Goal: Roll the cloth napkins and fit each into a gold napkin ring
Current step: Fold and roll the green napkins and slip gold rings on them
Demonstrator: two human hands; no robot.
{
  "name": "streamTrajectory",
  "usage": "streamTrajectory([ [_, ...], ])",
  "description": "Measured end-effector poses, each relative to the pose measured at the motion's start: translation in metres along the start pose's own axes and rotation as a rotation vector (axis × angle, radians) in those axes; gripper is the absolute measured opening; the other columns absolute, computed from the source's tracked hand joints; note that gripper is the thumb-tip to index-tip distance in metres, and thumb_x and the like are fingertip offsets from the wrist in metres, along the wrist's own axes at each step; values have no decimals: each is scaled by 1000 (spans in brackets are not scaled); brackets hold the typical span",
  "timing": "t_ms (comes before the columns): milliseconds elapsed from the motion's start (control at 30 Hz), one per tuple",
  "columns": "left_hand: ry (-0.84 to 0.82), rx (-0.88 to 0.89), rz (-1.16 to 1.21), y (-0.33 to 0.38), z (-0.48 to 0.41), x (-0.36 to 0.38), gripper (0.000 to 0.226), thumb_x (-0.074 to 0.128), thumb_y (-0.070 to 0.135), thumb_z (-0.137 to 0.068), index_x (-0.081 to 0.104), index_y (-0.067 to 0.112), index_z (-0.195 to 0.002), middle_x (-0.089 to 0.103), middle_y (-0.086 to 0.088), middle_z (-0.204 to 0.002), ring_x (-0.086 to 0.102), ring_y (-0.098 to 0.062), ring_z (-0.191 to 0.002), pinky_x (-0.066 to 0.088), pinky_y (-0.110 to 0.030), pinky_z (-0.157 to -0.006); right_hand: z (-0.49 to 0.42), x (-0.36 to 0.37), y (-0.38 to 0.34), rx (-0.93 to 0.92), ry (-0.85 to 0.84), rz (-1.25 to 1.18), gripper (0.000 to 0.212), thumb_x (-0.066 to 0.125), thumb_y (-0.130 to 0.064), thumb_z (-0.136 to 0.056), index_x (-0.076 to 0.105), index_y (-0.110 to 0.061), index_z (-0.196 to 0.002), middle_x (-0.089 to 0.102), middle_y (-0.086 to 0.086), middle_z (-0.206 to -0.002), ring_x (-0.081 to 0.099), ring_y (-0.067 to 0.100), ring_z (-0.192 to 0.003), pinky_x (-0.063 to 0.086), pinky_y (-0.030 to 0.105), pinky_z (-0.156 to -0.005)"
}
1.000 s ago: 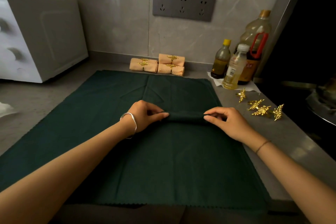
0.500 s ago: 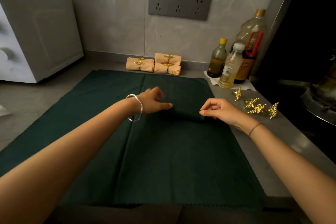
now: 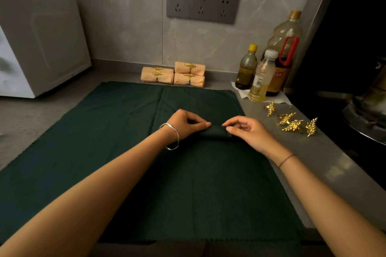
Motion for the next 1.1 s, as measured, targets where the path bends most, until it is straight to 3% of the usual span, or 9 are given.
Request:
streamTrajectory([
  [67, 1, -19, 9, -1, -2, 0, 11, 66, 29, -84, 71, 22, -91, 65, 13, -89, 59, -1, -86, 43, -13, -75, 1, 1, 2, -108, 58, 91, 17, 60, -16, -90, 67, -30, -97, 65, 1, -94, 56, 19, -81, 43, 16, -69],
  [133, -1, -35, 13, -1, -3, 0, 11, 66, 28, -84, 71, 21, -90, 65, 12, -88, 58, 0, -84, 42, -12, -71, 2, -1, 1, -227, 119, 215, 18, 62, -18, -88, 68, -31, -100, 59, -8, -98, 52, 7, -80, 39, 8, -68],
  [200, 3, -41, 22, -1, -4, 0, 12, 65, 27, -85, 71, 19, -92, 64, 13, -85, 58, 1, -80, 42, -10, -67, 5, -2, -3, -336, 138, 355, 24, 66, -23, -85, 68, -24, -109, 57, -11, -109, 50, -2, -96, 34, 1, -83],
  [333, 5, -27, 9, 1, -5, -1, 13, 63, 23, -87, 70, 17, -96, 65, 10, -87, 58, 0, -79, 43, -12, -73, 3, 1, -1, -365, 84, 599, 41, 69, -35, -81, 63, -25, -120, 60, -9, -116, 49, 7, -110, 31, 14, -93],
  [500, 28, 134, -338, 15, -7, -2, 21, 58, 26, -91, 68, 21, -109, 67, 3, -111, 60, -9, -97, 48, -25, -91, -5, 2, 7, -308, 22, 525, 38, 66, -36, -83, 62, -26, -120, 55, -11, -106, 47, 6, -105, 37, 24, -93],
  [600, 0, 327, -588, 29, -2, 6, 31, 56, 36, -90, 63, 26, -119, 63, 7, -120, 58, -10, -108, 45, -23, -92, -10, 1, 11, -288, 6, 512, 39, 65, -36, -84, 62, -22, -120, 52, -9, -105, 46, 8, -105, 39, 26, -93],
  [700, -36, 376, -746, 28, -2, 12, 41, 57, 40, -89, 53, 31, -129, 57, 9, -128, 52, -10, -116, 41, -24, -94, -14, 3, 12, -276, -12, 488, 37, 63, -35, -86, 62, -20, -120, 53, -7, -106, 47, 10, -105, 39, 28, -94],
  [900, -43, 336, -690, 21, -10, 12, 40, 58, 37, -90, 53, 28, -128, 60, 6, -124, 56, -13, -110, 44, -27, -93, -12, 4, 18, -252, -17, 365, 37, 66, -29, -85, 59, -22, -121, 56, -5, -109, 50, 9, -106, 40, 26, -95],
  [1100, -89, 305, -564, 24, -20, 8, 38, 59, 32, -89, 55, 22, -126, 61, 1, -121, 57, -12, -105, 45, -24, -90, -14, -2, 22, -111, 73, 213, 37, 66, -27, -86, 58, -18, -121, 62, -2, -110, 57, 9, -102, 45, 24, -89],
])
Point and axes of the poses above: each hand's wrist, its own z-axis away from the middle knuckle, its own x-axis out of the palm, y = z × x, the point moved 4 cm from there along -z, towards the middle knuckle
